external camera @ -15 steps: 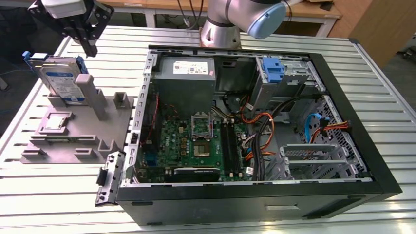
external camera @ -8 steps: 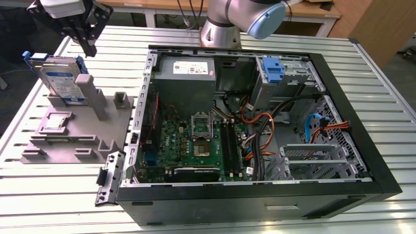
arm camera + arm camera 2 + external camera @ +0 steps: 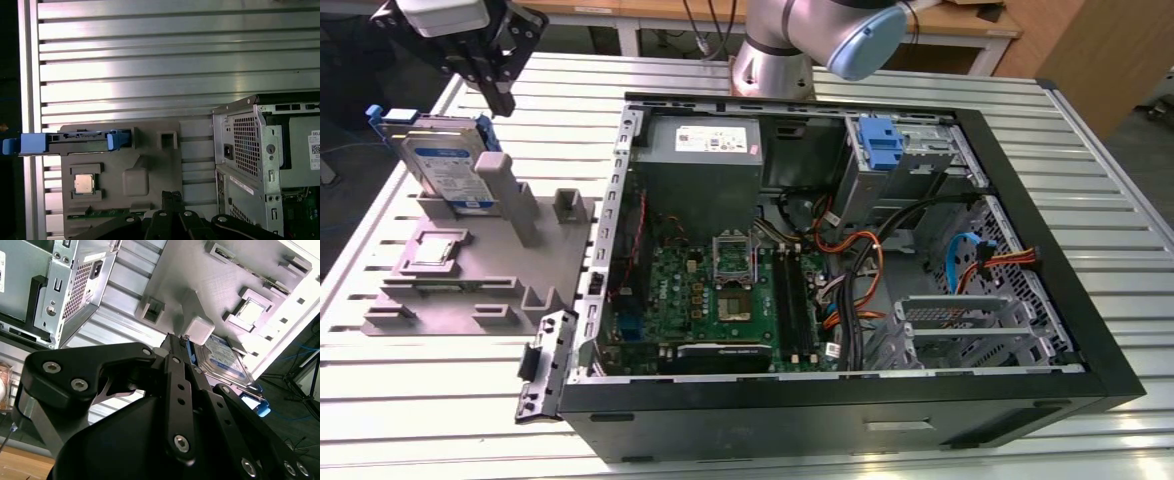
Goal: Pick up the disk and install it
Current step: 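Reach for the disk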
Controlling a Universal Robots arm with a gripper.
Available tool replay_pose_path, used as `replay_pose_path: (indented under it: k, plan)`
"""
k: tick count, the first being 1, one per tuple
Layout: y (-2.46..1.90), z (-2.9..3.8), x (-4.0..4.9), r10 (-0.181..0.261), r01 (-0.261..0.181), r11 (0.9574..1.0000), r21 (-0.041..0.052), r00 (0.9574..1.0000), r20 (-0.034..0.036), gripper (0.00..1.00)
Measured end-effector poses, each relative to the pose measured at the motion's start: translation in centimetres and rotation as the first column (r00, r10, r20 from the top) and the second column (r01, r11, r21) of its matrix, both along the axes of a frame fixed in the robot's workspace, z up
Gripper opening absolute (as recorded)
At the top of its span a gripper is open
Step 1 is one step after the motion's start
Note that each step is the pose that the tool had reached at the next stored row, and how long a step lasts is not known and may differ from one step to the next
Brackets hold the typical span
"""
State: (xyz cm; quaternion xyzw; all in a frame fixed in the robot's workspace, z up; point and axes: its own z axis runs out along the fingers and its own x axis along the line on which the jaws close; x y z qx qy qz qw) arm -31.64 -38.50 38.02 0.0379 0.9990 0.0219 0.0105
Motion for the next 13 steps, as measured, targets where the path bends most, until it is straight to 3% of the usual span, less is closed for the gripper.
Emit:
replay_pose_path:
  k: [13]
  plan:
    - [0.0,0.0,-0.51,0.0,0.0,1.0,0.0,1.0,0.0,0.1]
